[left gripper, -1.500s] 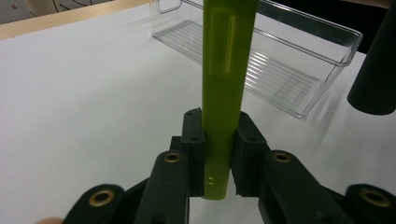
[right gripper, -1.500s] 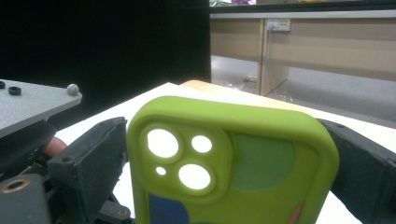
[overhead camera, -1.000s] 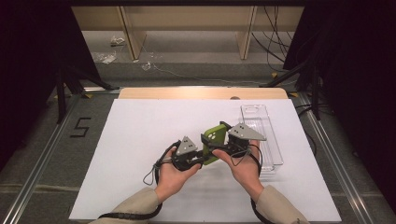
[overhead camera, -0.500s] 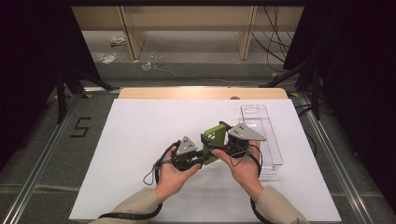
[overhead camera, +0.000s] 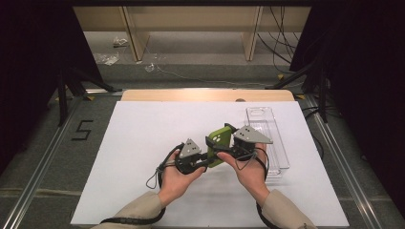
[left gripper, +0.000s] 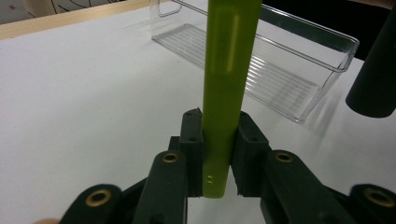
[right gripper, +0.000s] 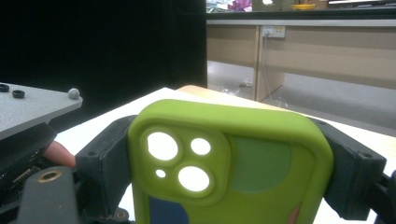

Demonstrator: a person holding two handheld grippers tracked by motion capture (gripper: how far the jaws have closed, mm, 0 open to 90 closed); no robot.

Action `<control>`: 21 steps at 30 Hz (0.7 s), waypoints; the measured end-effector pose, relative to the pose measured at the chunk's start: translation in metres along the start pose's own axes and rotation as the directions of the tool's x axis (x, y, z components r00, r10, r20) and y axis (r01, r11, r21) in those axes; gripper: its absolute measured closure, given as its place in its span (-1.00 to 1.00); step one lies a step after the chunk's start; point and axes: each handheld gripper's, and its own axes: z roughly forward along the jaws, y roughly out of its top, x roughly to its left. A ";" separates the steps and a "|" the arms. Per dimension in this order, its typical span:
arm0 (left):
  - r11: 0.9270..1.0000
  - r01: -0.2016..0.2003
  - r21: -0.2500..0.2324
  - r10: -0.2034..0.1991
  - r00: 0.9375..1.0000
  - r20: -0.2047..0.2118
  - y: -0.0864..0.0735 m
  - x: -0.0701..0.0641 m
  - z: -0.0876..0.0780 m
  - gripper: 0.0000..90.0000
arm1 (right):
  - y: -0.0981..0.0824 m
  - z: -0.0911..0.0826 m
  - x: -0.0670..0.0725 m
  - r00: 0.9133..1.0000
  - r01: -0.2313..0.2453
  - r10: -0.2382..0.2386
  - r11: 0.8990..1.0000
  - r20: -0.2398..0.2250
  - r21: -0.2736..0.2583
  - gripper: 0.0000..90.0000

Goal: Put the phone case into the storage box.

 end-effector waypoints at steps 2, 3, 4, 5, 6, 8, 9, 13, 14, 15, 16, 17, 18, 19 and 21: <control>1.000 0.000 -0.007 0.000 1.000 0.002 0.000 0.002 0.000 0.42 | 0.001 -0.001 -0.002 1.000 0.001 -0.001 1.000 0.006 -0.002 -0.61; 1.000 -0.006 -0.010 0.006 1.000 0.003 0.001 0.003 0.000 0.29 | 0.002 -0.002 -0.003 1.000 -0.004 0.004 1.000 0.008 -0.009 -0.61; 1.000 -0.012 -0.017 0.012 1.000 0.010 0.001 0.003 0.000 0.15 | 0.003 -0.003 -0.004 1.000 0.000 0.000 1.000 0.011 -0.011 -0.61; 1.000 -0.020 -0.018 0.020 1.000 0.008 0.001 0.003 -0.001 0.00 | 0.004 -0.004 -0.005 1.000 -0.004 0.004 1.000 0.013 -0.017 -0.61; 0.999 -0.037 -0.003 0.037 0.999 0.002 0.002 0.002 -0.001 -0.21 | 0.006 -0.005 -0.006 1.000 -0.001 0.001 1.000 0.014 -0.021 -0.61; 0.998 -0.063 0.028 0.063 0.998 0.001 0.002 0.001 -0.003 -0.53 | 0.008 -0.006 -0.008 1.000 -0.003 0.004 1.000 0.018 -0.028 -0.61; 0.996 -0.074 0.039 0.074 0.997 -0.004 0.002 0.001 -0.004 -0.65 | 0.009 -0.007 -0.008 1.000 -0.006 0.006 1.000 0.019 -0.030 -0.61; 0.995 -0.088 0.051 0.089 0.996 0.001 0.002 0.001 -0.007 -0.98 | 0.011 -0.010 -0.011 1.000 -0.007 0.008 0.999 0.021 -0.038 -0.61; 0.994 -0.093 0.049 0.093 0.996 0.005 0.001 0.002 -0.008 -1.00 | 0.012 -0.010 -0.011 1.000 -0.009 0.010 0.999 0.021 -0.040 -0.61; 0.993 -0.108 0.050 0.107 0.994 0.014 0.001 0.002 -0.009 -1.00 | 0.012 -0.011 -0.012 1.000 -0.008 0.009 0.999 0.023 -0.041 -0.61; 0.992 -0.114 0.048 0.113 0.994 0.012 0.001 0.003 -0.010 -1.00 | 0.013 -0.011 -0.012 1.000 -0.008 0.009 0.999 0.024 -0.041 -0.61; 0.993 -0.111 0.044 0.111 0.994 0.007 0.001 0.003 -0.012 -1.00 | 0.013 -0.011 -0.013 1.000 -0.008 0.009 0.999 0.023 -0.044 -0.61; 0.993 -0.110 0.038 0.110 0.994 0.012 0.001 0.004 -0.013 -1.00 | 0.013 -0.012 -0.013 1.000 -0.009 0.010 0.999 0.024 -0.045 -0.61; 0.993 -0.113 0.033 0.113 0.993 0.016 0.001 0.005 -0.015 -1.00 | 0.014 -0.012 -0.014 1.000 -0.009 0.010 0.999 0.025 -0.046 -0.61; 0.993 -0.113 0.021 0.113 0.994 0.012 0.001 0.006 -0.019 -1.00 | 0.014 -0.013 -0.015 1.000 -0.007 0.009 0.999 0.029 -0.047 -0.61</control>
